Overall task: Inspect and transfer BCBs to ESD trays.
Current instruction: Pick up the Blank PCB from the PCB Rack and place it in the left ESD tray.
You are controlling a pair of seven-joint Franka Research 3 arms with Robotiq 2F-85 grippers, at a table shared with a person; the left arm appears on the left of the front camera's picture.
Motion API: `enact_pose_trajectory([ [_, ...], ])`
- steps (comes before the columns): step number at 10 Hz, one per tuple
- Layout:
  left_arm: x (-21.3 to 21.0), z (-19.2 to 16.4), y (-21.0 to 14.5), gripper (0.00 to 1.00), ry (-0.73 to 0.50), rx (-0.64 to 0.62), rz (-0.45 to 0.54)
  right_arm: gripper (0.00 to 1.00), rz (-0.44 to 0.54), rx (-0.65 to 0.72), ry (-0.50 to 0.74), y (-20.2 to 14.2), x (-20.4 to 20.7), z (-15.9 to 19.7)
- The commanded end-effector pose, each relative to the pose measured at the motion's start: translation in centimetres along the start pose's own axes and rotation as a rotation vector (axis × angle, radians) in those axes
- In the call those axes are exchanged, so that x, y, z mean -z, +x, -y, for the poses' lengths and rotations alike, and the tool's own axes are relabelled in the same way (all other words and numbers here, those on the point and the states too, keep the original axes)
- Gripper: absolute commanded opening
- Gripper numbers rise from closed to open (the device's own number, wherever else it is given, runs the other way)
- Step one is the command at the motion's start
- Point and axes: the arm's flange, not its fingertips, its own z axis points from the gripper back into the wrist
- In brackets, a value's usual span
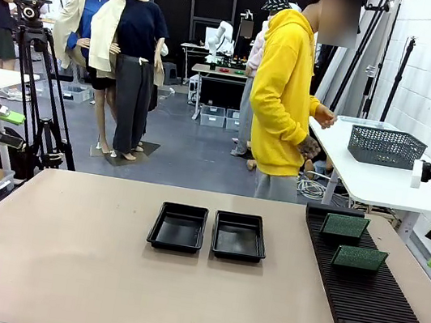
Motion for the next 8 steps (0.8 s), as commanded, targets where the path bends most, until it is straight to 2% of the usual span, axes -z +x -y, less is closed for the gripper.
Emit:
enact_pose_trajectory([
  [1,-0.1,0.2,0.1,1.00,0.001,-0.017,0.003,1.00,-0.005,0.004,-0.012,-0.1,0.2,0.0],
  [6,-0.1,0.2,0.1,1.00,0.001,-0.017,0.003,1.00,0.000,0.000,0.000,0.0,0.0,0.0],
  [7,-0.1,0.2,0.1,1.00,0.001,-0.017,0.003,1.00,-0.014,-0.005,-0.029,1.2,0.2,0.4],
  [8,-0.1,0.2,0.1,1.00,0.001,-0.017,0.003,1.00,-0.049,-0.057,-0.109,3.1,0.8,0.7],
])
